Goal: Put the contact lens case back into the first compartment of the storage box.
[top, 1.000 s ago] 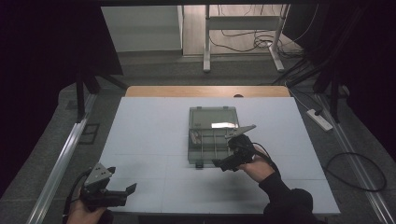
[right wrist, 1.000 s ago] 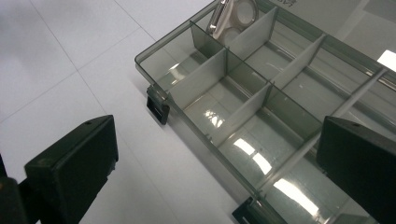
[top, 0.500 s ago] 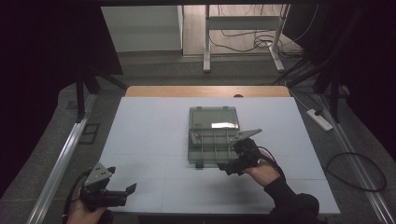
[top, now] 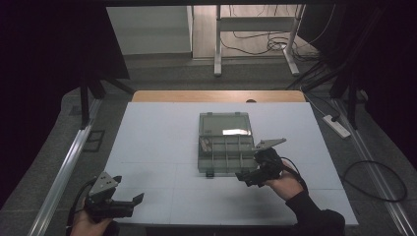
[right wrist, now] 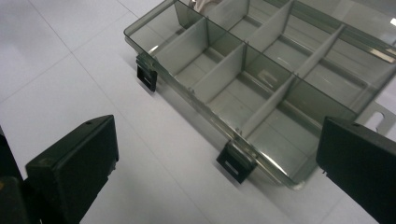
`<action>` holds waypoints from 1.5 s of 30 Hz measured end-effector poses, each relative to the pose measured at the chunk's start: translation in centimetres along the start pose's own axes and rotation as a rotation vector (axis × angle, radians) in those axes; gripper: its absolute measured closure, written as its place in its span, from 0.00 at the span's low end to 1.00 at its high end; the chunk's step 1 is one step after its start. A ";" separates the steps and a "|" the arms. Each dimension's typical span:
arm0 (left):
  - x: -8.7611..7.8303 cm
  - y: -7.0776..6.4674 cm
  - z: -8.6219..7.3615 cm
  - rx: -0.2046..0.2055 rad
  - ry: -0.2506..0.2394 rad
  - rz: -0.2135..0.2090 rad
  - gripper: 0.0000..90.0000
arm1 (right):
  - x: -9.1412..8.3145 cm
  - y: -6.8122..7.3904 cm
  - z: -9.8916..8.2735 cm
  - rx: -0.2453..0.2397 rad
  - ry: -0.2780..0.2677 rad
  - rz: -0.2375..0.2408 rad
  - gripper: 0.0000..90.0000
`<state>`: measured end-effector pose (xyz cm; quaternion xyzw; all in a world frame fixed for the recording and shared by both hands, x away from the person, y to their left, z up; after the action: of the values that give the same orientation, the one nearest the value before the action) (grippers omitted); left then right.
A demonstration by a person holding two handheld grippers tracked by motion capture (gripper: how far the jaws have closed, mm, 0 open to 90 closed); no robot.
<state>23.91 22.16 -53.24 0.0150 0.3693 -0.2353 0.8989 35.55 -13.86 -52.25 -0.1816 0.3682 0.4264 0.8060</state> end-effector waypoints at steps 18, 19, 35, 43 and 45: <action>0.0 0.0 0.0 0.003 0.004 0.004 0.04 | -1.8 -0.9 -2.7 0.024 0.017 -0.037 0.00; 0.0 0.0 0.0 0.003 0.004 0.004 0.05 | -1.9 -0.9 -2.8 0.025 0.017 -0.040 0.00; 0.1 0.0 0.0 0.005 0.006 0.007 0.05 | -3.5 -1.4 -4.7 0.053 0.025 -0.068 0.00; 0.1 0.0 0.0 0.005 0.007 0.009 0.05 | -4.5 -1.8 -5.7 0.074 0.025 -0.089 0.00; 0.1 0.0 0.0 0.005 0.008 0.009 0.05 | -4.7 -1.9 -6.0 0.079 0.022 -0.092 0.00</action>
<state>23.99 22.13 -53.31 0.0199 0.3721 -0.2320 0.8985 32.74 -21.14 -52.71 -0.1711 0.3850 0.3722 0.8270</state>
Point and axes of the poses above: each handheld gripper's, and its own axes: x roughly forward along the jaws, z roughly out of its top, y roughly to its left, the point moved 9 cm from there along x, roughly forward along the jaws, and after that the axes turned 7 degrees about -x, right-handed, at the moved point
